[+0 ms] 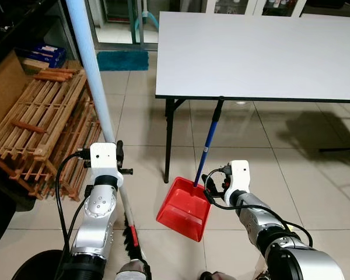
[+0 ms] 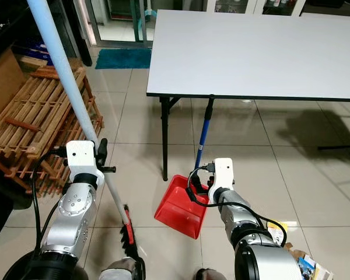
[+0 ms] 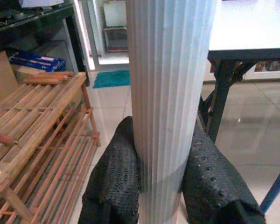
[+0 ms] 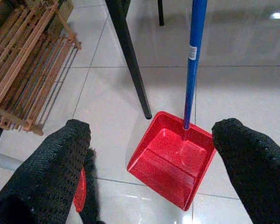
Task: Sweep floor
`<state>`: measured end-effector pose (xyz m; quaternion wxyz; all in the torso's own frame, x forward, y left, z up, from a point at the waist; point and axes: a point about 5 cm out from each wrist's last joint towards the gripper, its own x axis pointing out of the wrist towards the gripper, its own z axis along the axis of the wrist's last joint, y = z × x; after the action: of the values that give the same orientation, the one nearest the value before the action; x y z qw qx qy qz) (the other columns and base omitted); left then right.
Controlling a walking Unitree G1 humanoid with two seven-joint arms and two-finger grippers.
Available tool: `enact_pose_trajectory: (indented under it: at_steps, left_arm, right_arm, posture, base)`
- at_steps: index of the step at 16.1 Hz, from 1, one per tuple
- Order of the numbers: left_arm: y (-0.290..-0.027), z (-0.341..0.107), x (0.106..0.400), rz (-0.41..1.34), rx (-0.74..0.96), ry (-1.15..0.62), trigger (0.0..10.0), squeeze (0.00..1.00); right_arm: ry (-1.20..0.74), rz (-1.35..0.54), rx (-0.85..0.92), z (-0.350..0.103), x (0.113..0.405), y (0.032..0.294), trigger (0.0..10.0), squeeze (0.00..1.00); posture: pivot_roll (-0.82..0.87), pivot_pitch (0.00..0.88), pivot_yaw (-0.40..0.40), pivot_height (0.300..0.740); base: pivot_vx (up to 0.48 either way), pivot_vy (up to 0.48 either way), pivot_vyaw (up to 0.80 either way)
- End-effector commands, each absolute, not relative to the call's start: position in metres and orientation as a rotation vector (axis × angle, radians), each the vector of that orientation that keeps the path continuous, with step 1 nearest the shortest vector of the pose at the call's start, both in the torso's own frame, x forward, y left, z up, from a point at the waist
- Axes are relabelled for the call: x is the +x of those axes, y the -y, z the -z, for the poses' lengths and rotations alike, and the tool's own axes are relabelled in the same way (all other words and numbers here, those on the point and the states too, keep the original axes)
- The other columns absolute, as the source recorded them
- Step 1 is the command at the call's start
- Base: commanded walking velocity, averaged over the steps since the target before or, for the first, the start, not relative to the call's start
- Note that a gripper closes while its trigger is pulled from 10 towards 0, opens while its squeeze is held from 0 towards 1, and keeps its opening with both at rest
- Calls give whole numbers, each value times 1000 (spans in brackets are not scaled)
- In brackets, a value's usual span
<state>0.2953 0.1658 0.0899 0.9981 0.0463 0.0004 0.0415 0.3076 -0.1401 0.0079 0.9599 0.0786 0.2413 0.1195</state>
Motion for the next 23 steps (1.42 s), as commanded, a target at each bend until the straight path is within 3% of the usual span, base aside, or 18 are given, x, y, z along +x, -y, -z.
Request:
enact_pose_trajectory:
  at_steps: [1, 14, 20, 23]
  left_arm:
    - [-164, -96, 297, -73, 96, 25, 10000, 0]
    - [-174, -99, 297, -105, 111, 30, 10000, 0]
    - [-209, -161, 307, -193, 171, 222, 10000, 0]
    - [-218, -168, 308, -221, 191, 222, 10000, 0]
  right_arm:
    - [-493, -240, 158, -8, 308, 143, 10000, 0]
    - [-504, -249, 161, -5, 305, 140, 10000, 0]
    - [-507, -249, 164, -5, 305, 139, 10000, 0]
    - [-510, -249, 165, -4, 304, 139, 10000, 0]
  posture:
    - [106, 112, -15, 740]
    - [107, 118, -16, 740]
    - [114, 116, -10, 740]
    - [113, 117, -10, 740]
  base:
    - [240, 0, 0]
    - [376, 0, 0]
    - [64, 0, 0]
    - [0, 0, 0]
